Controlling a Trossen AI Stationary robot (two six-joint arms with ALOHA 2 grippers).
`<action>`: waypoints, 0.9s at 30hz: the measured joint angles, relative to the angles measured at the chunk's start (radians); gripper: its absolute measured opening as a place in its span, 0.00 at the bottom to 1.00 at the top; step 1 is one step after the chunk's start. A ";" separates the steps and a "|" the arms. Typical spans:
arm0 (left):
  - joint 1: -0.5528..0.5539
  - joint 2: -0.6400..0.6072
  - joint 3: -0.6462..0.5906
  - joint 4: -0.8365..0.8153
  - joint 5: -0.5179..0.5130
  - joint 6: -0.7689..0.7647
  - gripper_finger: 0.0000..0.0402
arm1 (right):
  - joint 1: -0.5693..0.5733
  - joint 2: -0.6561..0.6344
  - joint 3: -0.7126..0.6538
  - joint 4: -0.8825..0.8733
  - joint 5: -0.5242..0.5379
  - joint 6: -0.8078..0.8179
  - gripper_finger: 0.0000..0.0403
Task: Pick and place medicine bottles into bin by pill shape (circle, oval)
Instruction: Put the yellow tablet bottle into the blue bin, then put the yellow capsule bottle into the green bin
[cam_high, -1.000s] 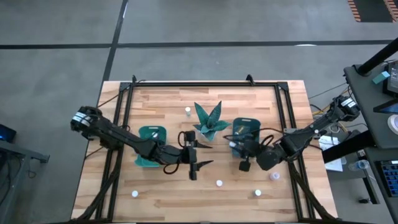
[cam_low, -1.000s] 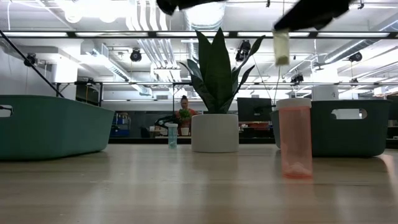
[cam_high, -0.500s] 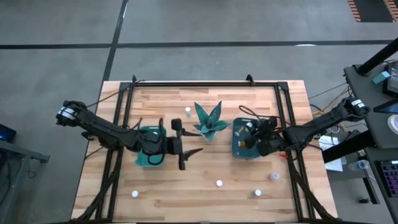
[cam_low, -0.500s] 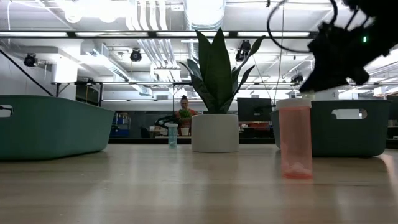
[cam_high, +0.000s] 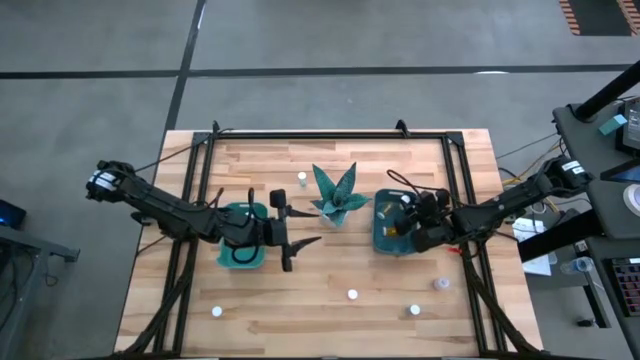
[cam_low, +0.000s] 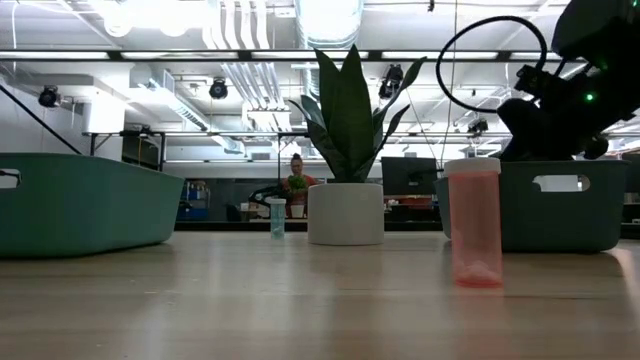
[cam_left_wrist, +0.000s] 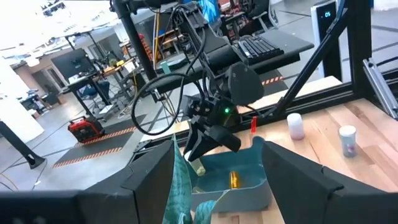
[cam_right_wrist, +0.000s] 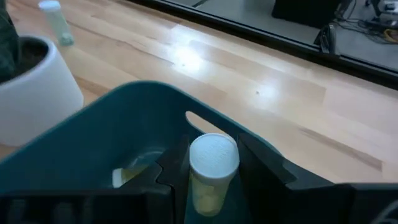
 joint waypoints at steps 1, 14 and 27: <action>0.000 0.000 0.000 0.000 0.000 0.000 0.56 | 0.000 0.011 -0.001 0.000 0.000 0.000 0.27; 0.000 -0.005 0.000 -0.004 -0.001 0.000 0.56 | 0.000 0.147 -0.001 0.075 0.005 0.002 0.29; 0.000 -0.005 0.000 -0.002 -0.002 0.000 0.56 | 0.000 0.115 0.008 0.063 -0.003 0.022 0.42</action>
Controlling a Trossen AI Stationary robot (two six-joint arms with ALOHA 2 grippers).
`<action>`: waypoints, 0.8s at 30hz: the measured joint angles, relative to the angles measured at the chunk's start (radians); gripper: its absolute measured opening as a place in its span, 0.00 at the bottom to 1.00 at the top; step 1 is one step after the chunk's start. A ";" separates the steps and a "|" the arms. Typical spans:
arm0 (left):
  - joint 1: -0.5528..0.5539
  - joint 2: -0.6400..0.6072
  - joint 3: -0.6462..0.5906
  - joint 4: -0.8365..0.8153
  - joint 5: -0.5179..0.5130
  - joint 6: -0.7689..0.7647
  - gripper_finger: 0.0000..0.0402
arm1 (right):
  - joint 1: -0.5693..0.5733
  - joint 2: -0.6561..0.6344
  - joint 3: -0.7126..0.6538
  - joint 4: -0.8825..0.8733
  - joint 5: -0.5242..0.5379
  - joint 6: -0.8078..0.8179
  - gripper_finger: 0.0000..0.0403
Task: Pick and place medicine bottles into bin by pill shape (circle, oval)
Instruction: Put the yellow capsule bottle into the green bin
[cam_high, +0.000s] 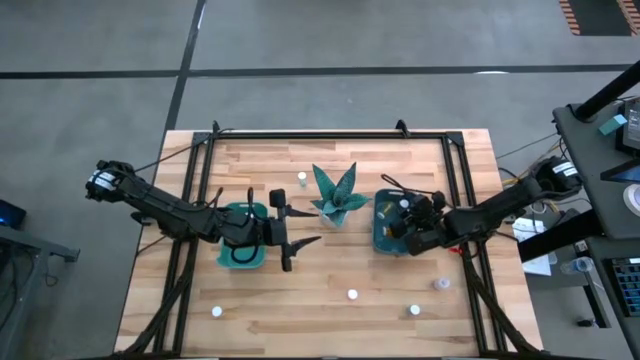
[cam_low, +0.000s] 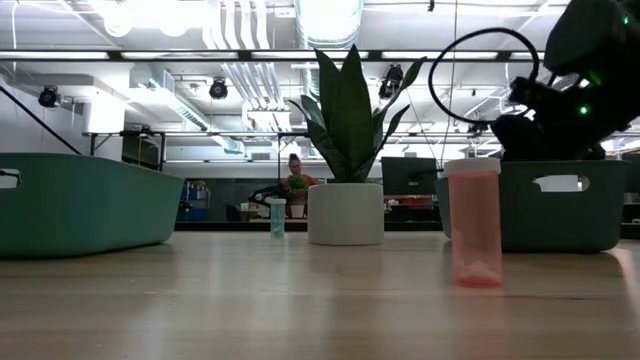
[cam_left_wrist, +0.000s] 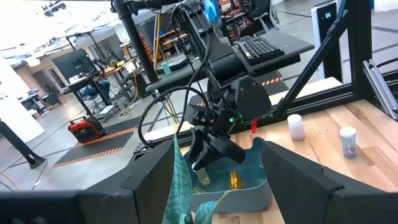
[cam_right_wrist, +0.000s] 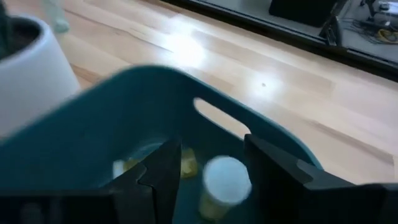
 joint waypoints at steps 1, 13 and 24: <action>0.000 0.000 0.000 0.001 0.000 -0.001 0.56 | 0.000 -0.010 0.007 0.000 -0.003 -0.014 0.42; -0.016 -0.024 0.009 -0.119 0.001 -0.269 0.56 | 0.006 -0.136 0.170 -0.047 -0.081 -0.331 0.41; -0.032 -0.020 0.215 -0.740 0.206 -0.872 0.56 | 0.023 -0.236 0.261 -0.069 -0.093 -0.687 0.38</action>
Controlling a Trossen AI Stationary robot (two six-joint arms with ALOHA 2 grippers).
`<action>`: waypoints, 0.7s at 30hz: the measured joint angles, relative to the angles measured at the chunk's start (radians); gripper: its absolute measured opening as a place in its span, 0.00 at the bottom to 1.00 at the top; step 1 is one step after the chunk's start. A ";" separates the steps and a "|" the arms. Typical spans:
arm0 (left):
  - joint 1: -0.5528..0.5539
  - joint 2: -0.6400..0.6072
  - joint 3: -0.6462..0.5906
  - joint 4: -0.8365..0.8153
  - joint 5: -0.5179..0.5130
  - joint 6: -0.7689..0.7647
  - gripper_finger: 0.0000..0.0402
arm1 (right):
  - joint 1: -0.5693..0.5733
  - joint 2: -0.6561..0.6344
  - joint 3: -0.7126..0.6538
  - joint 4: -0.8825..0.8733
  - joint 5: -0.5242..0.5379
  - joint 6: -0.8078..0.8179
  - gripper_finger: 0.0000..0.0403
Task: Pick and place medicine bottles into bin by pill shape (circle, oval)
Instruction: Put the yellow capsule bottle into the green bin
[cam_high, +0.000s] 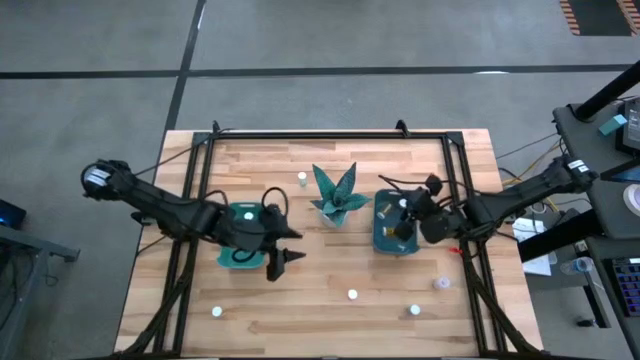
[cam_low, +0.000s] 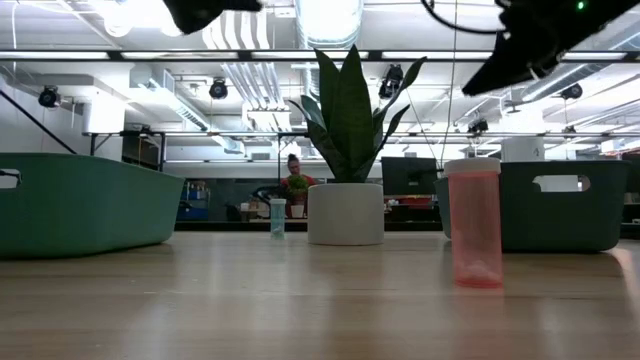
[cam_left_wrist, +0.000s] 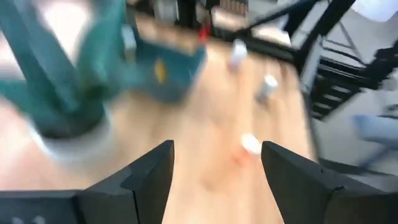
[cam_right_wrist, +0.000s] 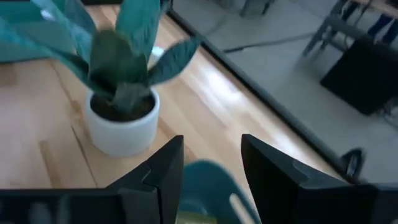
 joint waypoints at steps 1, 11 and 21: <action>0.000 0.006 0.021 -0.058 0.050 -0.091 0.56 | 0.000 -0.011 0.007 0.004 0.007 -0.029 0.38; -0.171 0.134 0.097 -0.213 0.541 -0.797 0.56 | 0.000 -0.166 0.036 0.052 -0.012 -0.173 0.38; -0.438 0.233 0.097 -0.441 0.542 -1.286 0.56 | 0.000 -0.184 0.006 0.055 -0.077 -0.136 0.38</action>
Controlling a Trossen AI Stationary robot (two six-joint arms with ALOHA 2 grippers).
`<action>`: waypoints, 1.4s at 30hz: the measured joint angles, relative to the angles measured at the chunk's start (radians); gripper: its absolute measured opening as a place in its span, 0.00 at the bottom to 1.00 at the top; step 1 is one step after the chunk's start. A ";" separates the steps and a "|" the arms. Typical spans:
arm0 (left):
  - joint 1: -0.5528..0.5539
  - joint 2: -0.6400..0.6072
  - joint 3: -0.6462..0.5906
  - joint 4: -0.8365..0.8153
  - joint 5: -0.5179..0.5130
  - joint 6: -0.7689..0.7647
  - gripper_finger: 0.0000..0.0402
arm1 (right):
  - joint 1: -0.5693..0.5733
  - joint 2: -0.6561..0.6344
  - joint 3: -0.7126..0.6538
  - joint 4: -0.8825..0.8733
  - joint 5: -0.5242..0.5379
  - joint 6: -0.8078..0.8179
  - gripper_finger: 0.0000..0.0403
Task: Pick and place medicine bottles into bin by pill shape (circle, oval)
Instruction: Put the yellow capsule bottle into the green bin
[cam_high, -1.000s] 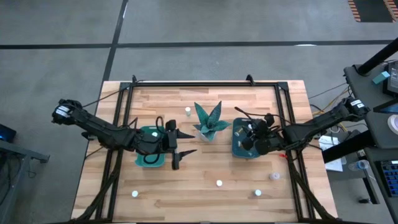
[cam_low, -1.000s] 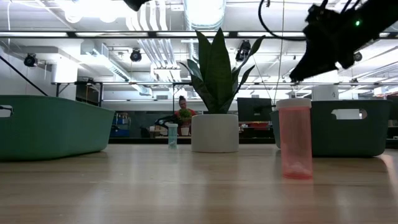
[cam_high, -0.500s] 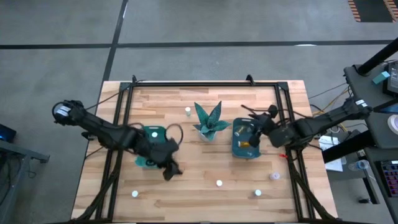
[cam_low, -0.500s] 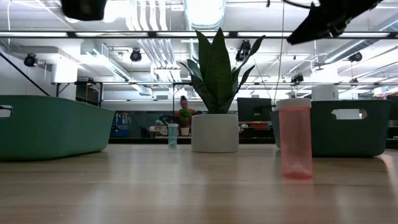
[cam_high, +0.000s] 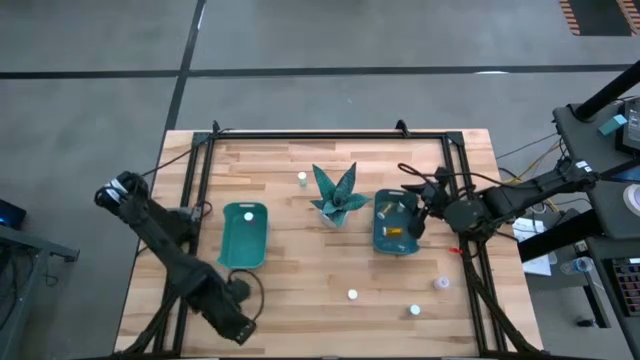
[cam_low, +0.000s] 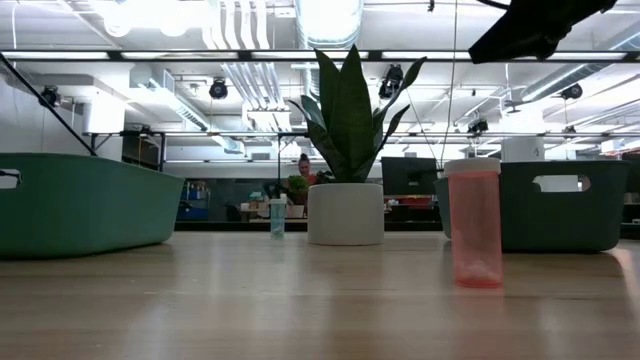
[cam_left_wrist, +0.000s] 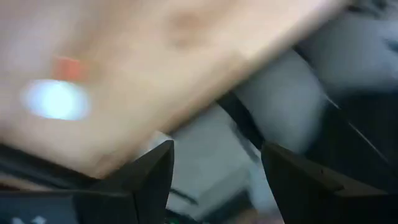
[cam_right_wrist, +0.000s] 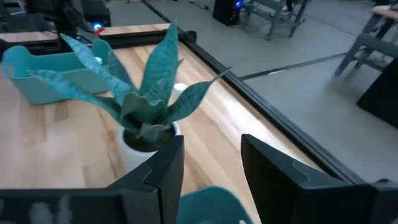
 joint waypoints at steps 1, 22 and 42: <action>-0.017 0.004 0.000 -0.062 -0.041 -0.026 0.56 | 0.000 0.005 0.000 0.002 -0.009 0.005 0.38; -0.148 0.168 -0.004 -0.263 -0.120 -0.109 0.56 | 0.000 0.054 0.000 0.077 -0.014 -0.053 0.38; -0.148 0.168 -0.004 -0.263 -0.151 -0.094 0.27 | 0.000 0.054 0.000 0.077 -0.005 -0.074 0.38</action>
